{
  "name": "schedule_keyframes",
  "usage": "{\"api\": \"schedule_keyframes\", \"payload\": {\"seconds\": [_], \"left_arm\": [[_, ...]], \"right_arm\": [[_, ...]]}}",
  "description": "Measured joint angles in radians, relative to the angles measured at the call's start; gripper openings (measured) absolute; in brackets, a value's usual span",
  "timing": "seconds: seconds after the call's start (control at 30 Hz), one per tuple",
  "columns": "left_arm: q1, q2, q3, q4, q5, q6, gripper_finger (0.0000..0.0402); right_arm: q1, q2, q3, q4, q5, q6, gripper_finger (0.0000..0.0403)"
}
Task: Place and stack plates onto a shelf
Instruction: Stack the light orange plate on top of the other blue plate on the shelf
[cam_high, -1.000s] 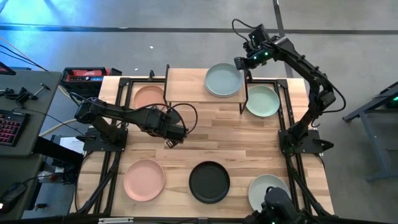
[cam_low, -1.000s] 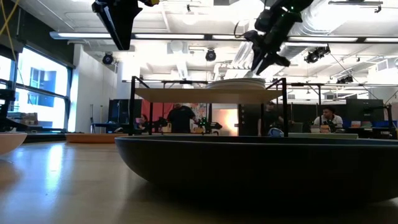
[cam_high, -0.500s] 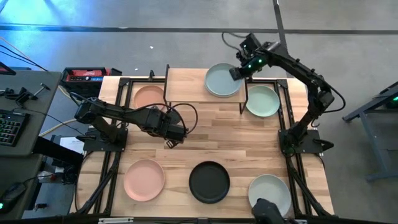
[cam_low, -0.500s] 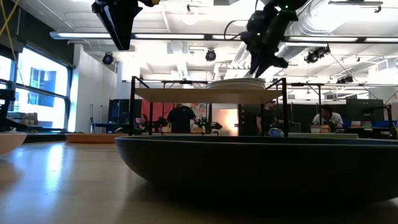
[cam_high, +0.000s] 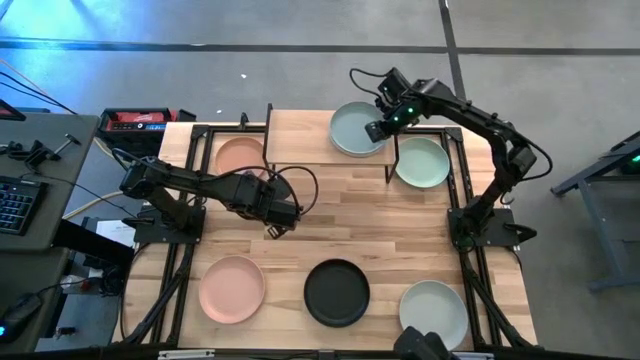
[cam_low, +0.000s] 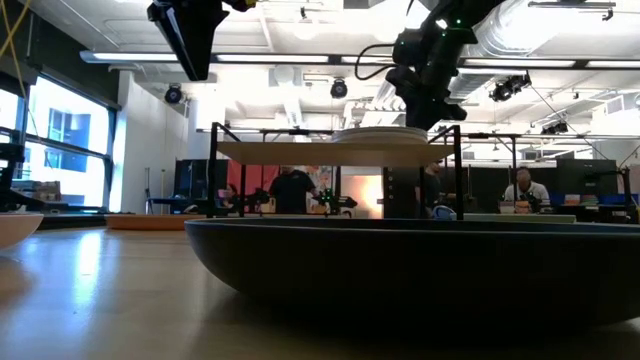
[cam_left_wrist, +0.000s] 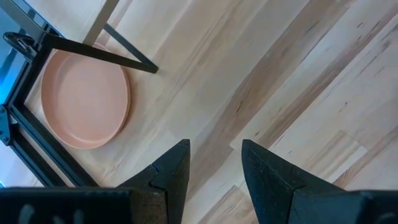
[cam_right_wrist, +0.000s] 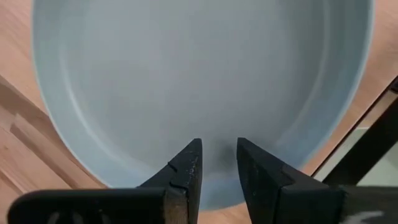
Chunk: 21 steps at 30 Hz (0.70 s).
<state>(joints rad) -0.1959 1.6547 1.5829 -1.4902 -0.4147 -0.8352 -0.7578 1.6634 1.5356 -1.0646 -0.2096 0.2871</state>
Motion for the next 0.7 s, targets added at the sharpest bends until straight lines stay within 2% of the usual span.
{"api": "schedule_keyframes", "payload": {"seconds": [0.33, 0.7], "left_arm": [[0.000, 0.000, 0.000, 0.032, 0.004, 0.026, 0.0133], [0.039, 0.000, 0.000, 0.002, -0.024, 0.083, 0.0133]], "right_arm": [[0.000, 0.000, 0.000, 0.073, -0.014, 0.006, 0.0087], [0.008, -0.005, 0.000, 0.113, -0.171, 0.005, 0.0087]]}}
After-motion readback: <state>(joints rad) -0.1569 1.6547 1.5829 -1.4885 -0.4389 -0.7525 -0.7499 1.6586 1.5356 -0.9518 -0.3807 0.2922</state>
